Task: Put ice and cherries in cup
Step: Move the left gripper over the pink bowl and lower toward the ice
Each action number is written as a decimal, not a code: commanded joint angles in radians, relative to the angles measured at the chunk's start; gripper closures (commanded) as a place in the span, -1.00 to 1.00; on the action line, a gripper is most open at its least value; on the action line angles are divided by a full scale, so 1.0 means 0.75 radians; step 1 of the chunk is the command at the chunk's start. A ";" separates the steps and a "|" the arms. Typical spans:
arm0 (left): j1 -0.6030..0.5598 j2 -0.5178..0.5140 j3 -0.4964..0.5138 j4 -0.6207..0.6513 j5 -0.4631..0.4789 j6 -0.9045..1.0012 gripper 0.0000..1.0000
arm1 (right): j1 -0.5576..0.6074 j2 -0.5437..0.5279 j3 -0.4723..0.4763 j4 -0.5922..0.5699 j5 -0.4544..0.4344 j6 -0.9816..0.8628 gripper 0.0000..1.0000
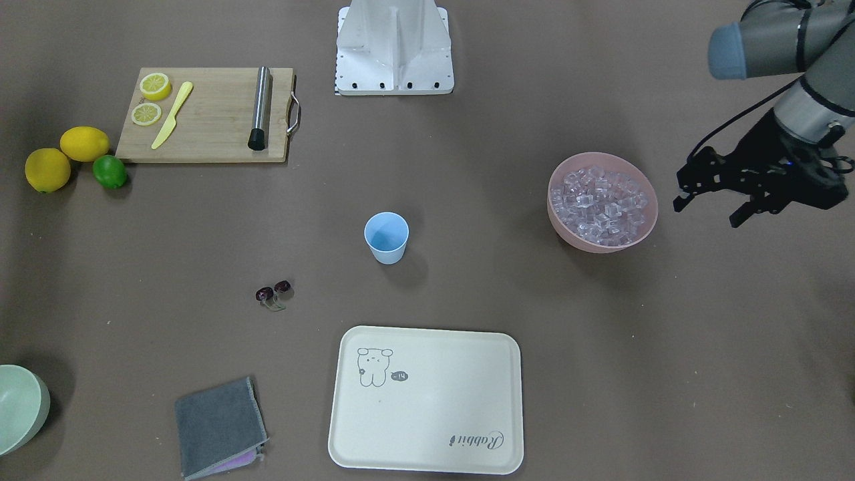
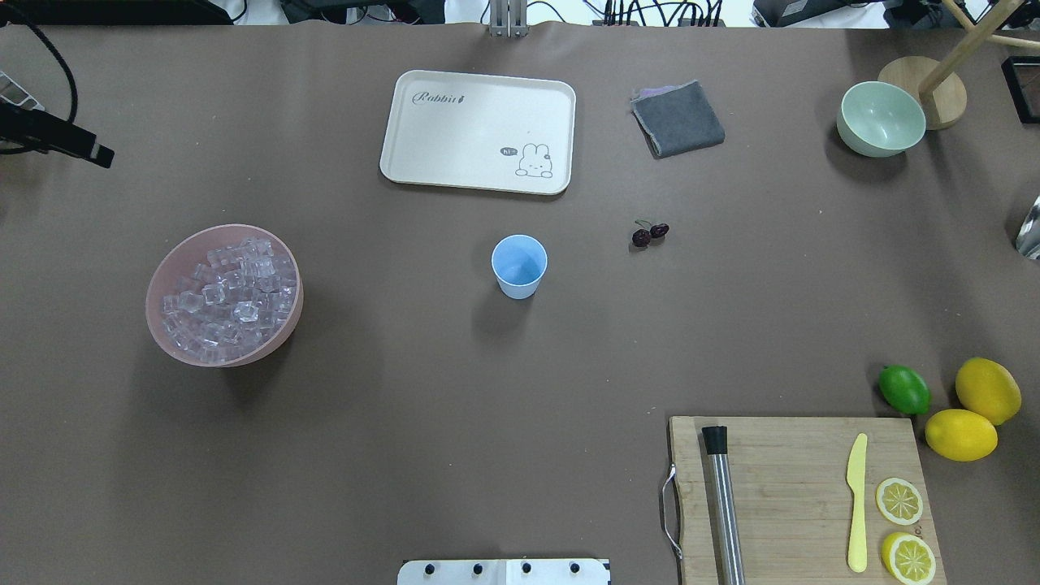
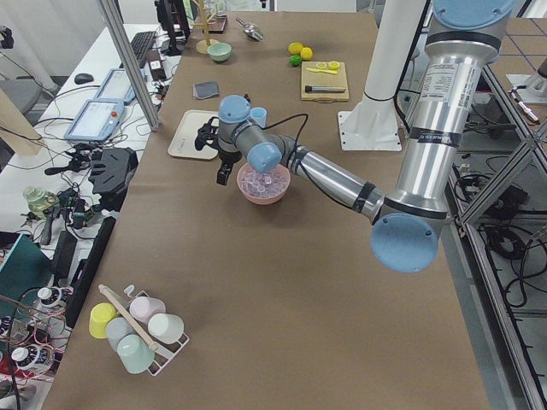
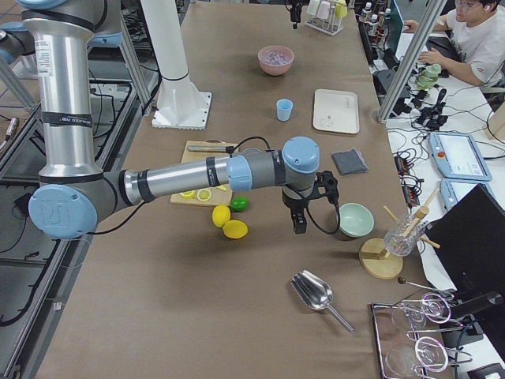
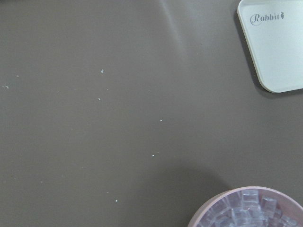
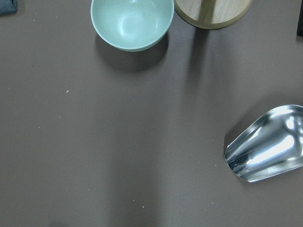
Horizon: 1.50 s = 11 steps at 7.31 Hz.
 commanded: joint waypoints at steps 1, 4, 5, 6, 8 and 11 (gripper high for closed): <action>0.161 0.039 -0.038 0.003 0.157 -0.122 -0.95 | 0.000 0.003 -0.002 0.000 0.002 0.000 -1.00; 0.365 0.046 -0.042 0.001 0.331 -0.221 -0.95 | 0.000 0.001 0.003 0.000 0.002 0.000 -1.00; 0.374 0.046 -0.040 0.003 0.332 -0.223 -0.95 | 0.000 0.003 -0.006 0.000 0.000 0.000 -1.00; 0.406 0.044 -0.034 0.003 0.334 -0.265 -0.95 | 0.000 -0.001 0.005 0.000 0.002 0.000 -1.00; 0.446 0.046 -0.030 0.003 0.352 -0.278 -0.95 | 0.000 -0.019 0.003 0.000 0.000 -0.002 -1.00; 0.456 0.028 0.037 -0.005 0.375 -0.274 -0.95 | 0.000 -0.019 0.003 0.000 0.004 0.000 -1.00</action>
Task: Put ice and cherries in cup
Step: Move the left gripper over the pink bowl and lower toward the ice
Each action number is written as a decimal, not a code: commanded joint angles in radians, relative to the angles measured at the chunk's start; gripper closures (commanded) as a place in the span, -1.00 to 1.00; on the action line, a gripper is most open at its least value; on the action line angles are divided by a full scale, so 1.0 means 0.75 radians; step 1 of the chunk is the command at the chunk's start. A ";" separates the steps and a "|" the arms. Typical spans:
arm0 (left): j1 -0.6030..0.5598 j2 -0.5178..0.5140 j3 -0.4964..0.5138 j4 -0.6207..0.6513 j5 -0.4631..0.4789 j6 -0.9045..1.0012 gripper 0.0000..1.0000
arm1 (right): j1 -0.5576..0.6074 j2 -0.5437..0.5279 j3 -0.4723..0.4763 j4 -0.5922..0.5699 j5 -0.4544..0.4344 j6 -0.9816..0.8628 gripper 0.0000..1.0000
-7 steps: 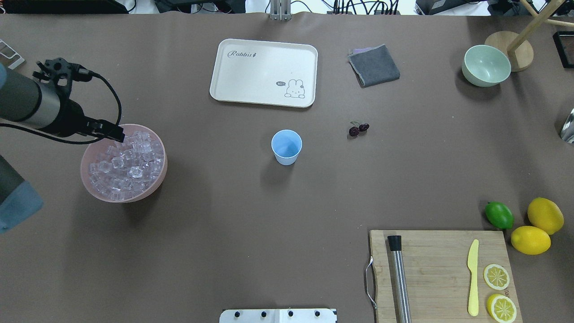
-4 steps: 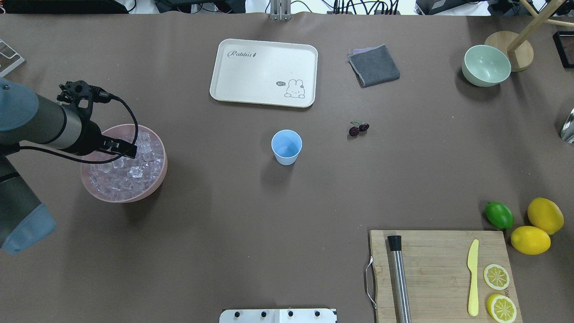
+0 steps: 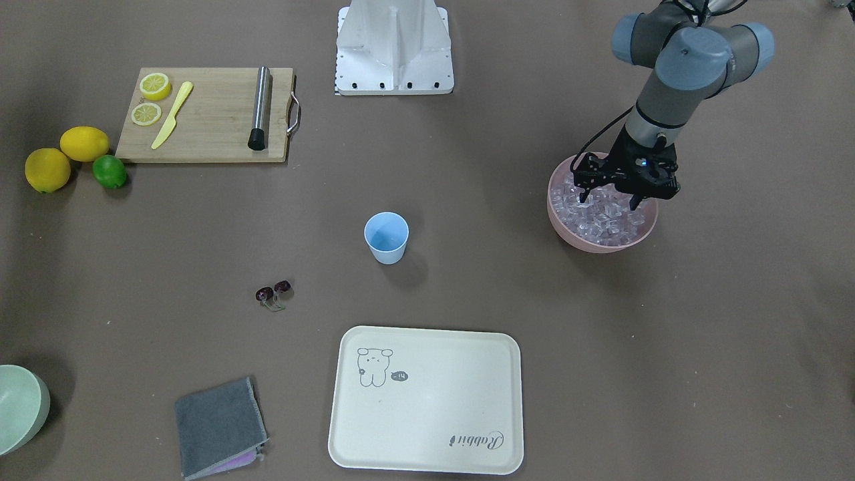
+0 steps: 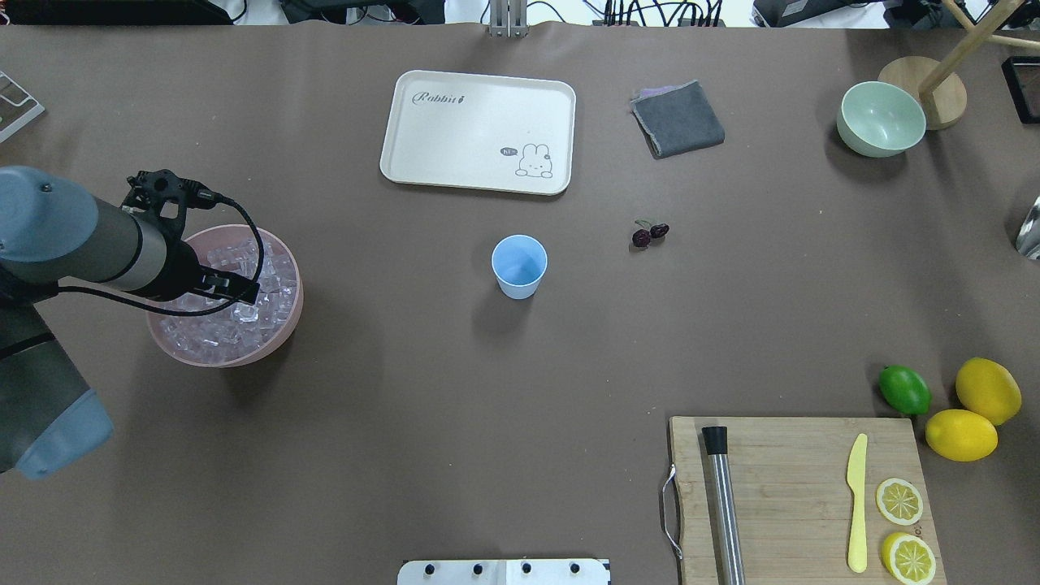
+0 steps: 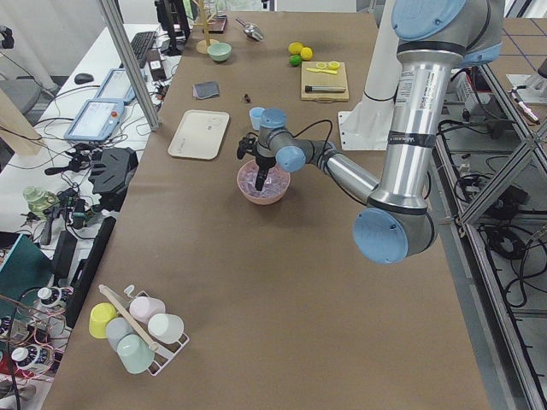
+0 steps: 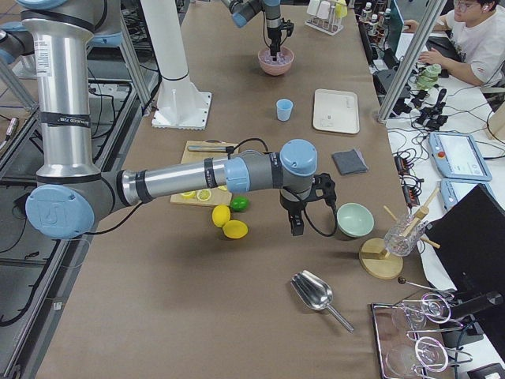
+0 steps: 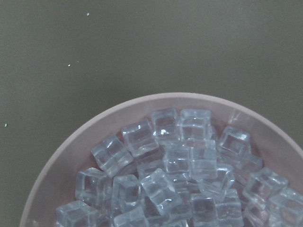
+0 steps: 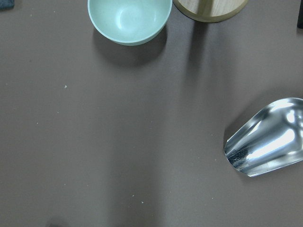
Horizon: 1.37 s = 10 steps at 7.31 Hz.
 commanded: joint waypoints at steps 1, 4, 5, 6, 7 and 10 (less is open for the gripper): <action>0.010 -0.027 0.041 -0.005 0.001 -0.002 -0.95 | 0.000 -0.001 0.000 0.000 0.000 0.001 -1.00; 0.010 -0.029 0.043 -0.007 0.003 0.011 -0.68 | 0.000 -0.001 0.000 0.000 0.000 0.001 -1.00; 0.012 -0.041 0.047 -0.007 0.003 0.009 -0.56 | 0.000 -0.001 0.000 0.000 0.002 0.001 -1.00; 0.012 -0.043 0.037 -0.007 0.003 0.003 -0.39 | 0.000 -0.005 0.002 0.000 0.002 0.001 -1.00; 0.012 -0.043 0.039 -0.007 0.003 0.000 -0.31 | 0.000 -0.007 0.000 0.000 0.002 0.001 -1.00; 0.012 -0.043 0.033 -0.005 0.003 -0.006 0.11 | 0.000 -0.009 0.000 0.000 0.004 0.001 -1.00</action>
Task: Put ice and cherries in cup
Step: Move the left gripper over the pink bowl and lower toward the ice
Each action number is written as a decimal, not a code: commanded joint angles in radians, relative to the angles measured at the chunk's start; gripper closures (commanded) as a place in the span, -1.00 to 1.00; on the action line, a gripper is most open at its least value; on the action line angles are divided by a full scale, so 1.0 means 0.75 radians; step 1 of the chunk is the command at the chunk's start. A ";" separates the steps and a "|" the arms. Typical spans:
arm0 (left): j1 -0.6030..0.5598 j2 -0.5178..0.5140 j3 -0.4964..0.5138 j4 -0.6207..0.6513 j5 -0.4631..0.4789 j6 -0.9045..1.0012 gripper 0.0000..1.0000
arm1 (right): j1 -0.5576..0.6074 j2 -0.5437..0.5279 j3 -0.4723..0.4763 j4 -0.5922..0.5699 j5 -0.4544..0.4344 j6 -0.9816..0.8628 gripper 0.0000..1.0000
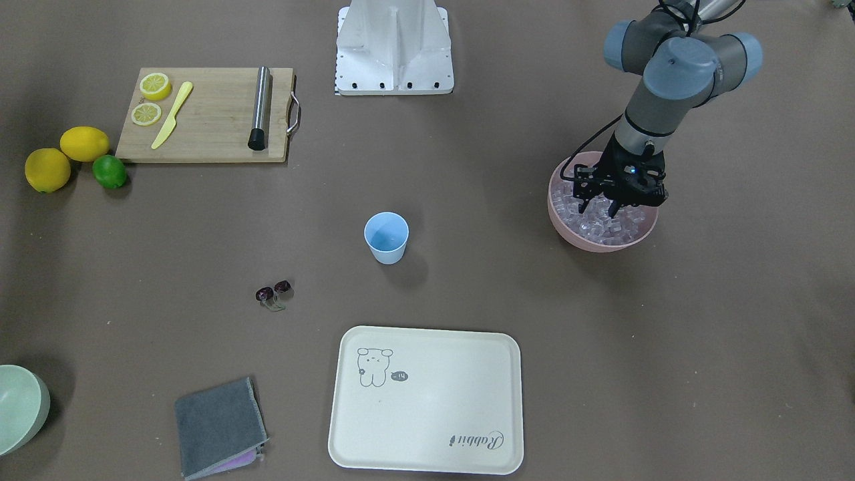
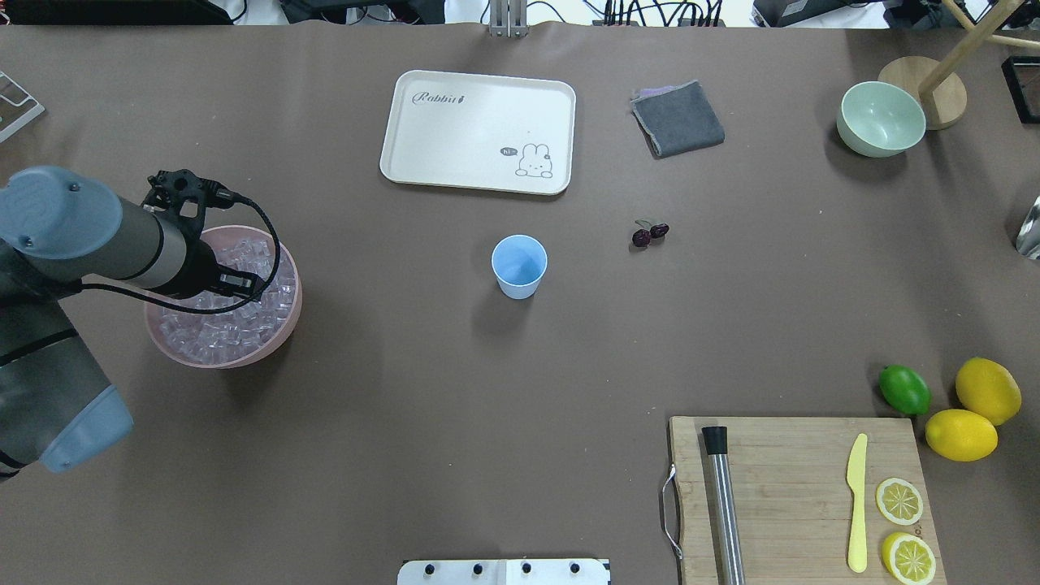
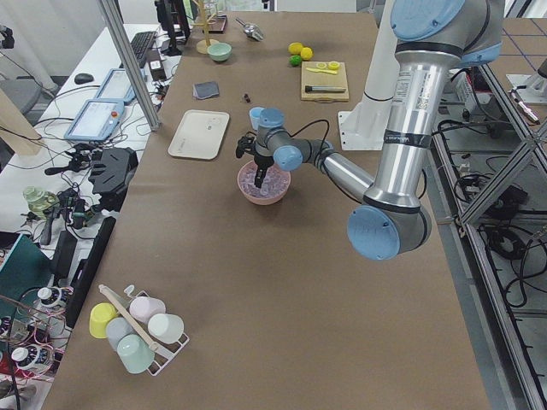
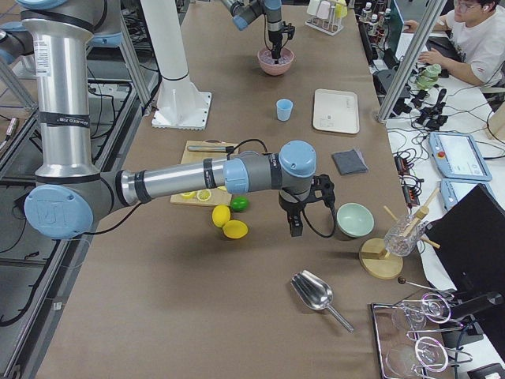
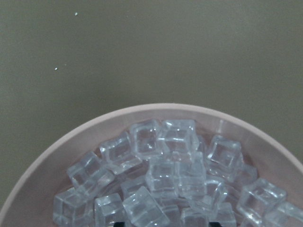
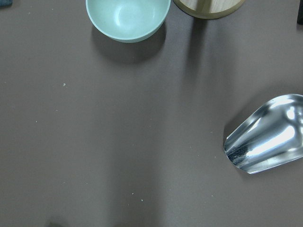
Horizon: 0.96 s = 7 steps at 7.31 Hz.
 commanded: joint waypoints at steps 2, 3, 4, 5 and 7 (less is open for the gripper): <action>0.000 0.001 -0.002 0.002 0.000 -0.001 0.20 | 0.000 -0.001 0.004 0.000 0.010 0.002 -1.00; 0.000 0.001 0.000 0.002 0.000 0.001 0.00 | 0.000 -0.009 0.014 0.000 0.016 0.000 -1.00; 0.000 -0.001 -0.002 0.002 0.000 -0.001 -0.01 | 0.000 -0.011 0.018 0.000 0.016 0.002 -1.00; 0.000 0.001 0.002 0.002 -0.002 -0.001 -0.81 | 0.000 -0.011 0.016 0.000 0.016 0.000 -1.00; 0.000 0.003 -0.006 0.004 -0.004 -0.001 -0.91 | 0.000 -0.013 0.018 0.000 0.016 0.002 -1.00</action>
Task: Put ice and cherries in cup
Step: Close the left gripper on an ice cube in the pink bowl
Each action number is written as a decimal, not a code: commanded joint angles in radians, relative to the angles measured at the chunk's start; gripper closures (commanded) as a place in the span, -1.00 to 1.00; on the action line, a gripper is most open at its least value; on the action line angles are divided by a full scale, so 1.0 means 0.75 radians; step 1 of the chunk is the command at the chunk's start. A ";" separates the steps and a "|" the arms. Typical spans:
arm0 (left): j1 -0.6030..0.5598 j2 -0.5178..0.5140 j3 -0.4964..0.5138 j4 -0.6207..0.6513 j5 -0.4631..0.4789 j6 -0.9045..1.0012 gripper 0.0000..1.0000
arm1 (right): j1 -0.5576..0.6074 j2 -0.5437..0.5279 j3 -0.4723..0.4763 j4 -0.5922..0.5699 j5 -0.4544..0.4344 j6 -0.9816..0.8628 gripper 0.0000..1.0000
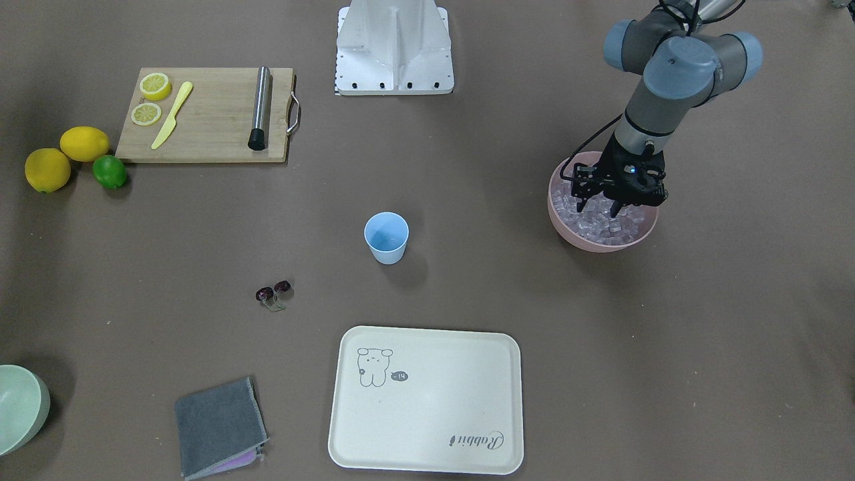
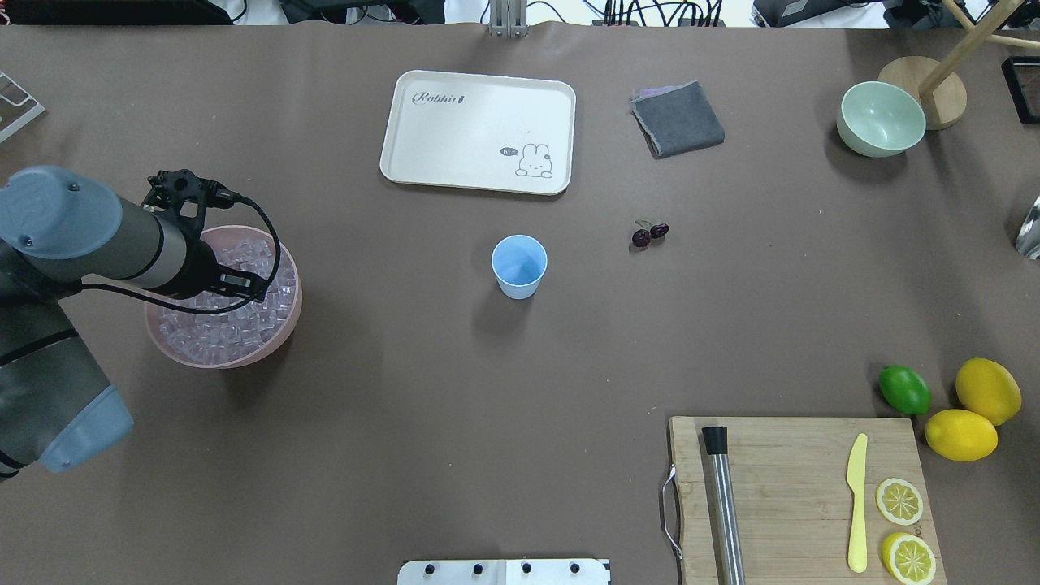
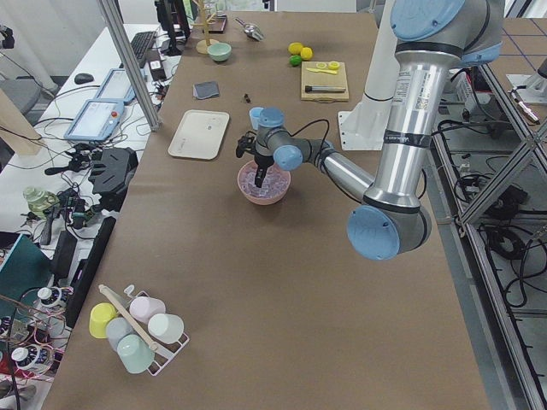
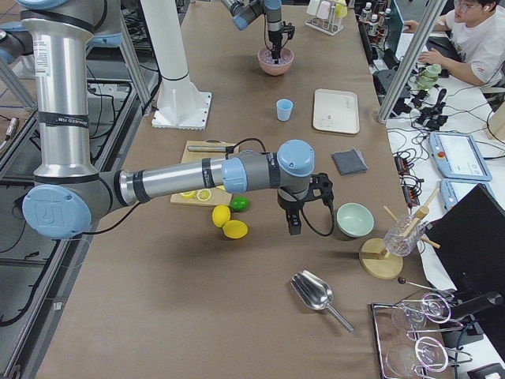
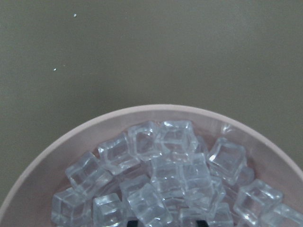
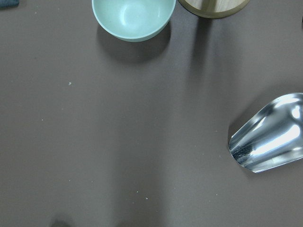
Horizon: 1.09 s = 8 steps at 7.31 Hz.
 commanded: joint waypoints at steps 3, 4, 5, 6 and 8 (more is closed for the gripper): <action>0.031 0.011 0.001 0.004 0.001 -0.002 -0.88 | 0.000 -0.032 0.015 0.000 0.000 -0.001 -1.00; 0.039 0.013 0.001 0.004 0.001 -0.004 -0.88 | 0.000 -0.041 0.015 0.000 0.000 -0.001 -1.00; 0.047 0.013 0.001 0.006 0.003 -0.004 -0.88 | 0.000 -0.041 0.015 0.000 0.000 -0.001 -1.00; 0.049 0.015 0.005 0.006 0.003 -0.004 -0.88 | 0.000 -0.041 0.015 0.000 0.000 -0.001 -1.00; 0.049 0.015 0.013 0.008 0.005 -0.004 -0.57 | 0.000 -0.041 0.017 0.000 0.000 -0.001 -1.00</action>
